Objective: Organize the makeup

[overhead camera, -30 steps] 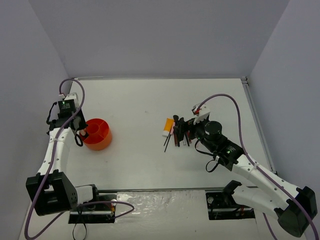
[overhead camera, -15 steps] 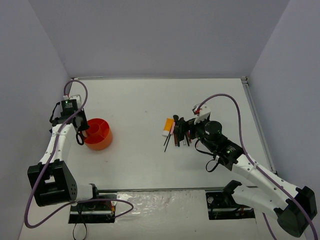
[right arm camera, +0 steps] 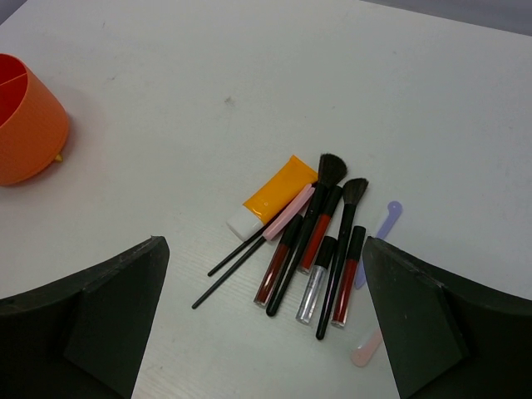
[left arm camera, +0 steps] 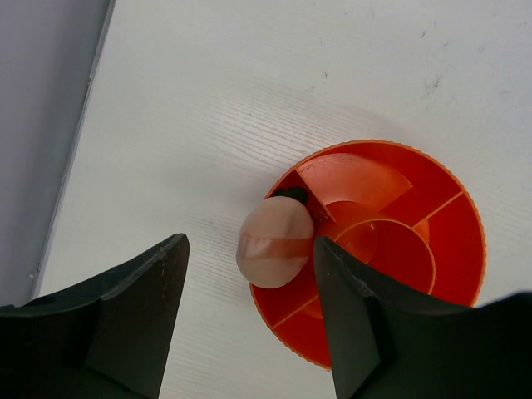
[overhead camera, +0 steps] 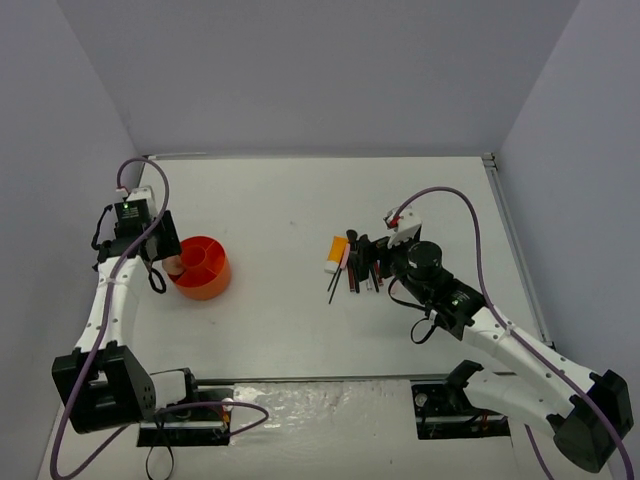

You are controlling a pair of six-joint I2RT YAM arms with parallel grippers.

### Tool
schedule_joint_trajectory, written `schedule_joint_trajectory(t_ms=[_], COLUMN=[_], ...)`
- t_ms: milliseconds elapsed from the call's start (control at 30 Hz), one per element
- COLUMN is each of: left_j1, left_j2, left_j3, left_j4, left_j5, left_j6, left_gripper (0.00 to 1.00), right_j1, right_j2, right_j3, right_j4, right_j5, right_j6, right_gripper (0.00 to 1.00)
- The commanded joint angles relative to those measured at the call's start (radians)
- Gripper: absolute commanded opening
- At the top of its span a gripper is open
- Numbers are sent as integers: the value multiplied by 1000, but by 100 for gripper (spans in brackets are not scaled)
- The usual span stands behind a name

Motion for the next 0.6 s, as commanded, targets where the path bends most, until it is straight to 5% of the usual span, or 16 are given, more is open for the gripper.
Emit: schedule_joint_trajectory(t_ms=[0,100,200,567], left_j1=[2,0,-13,-337], left_j2=[-81,-106,-140,-247], left_j3=[73,80,84,81], left_j4=[26,10,4,-6], left_j5=[-8,8,67,109], left_j6=[-37,-62,-85,-163], left_gripper=[52,39,38,65], right_j1=[-7,-9,-13,-127], right_j2=[10,6,10,164], right_j3=[48,57,64,90], right_j4=[34,15,-3,-127], right_j5=[37,65,98,148], right_j6=[5,7,21,172], right_gripper=[100,100,100,87])
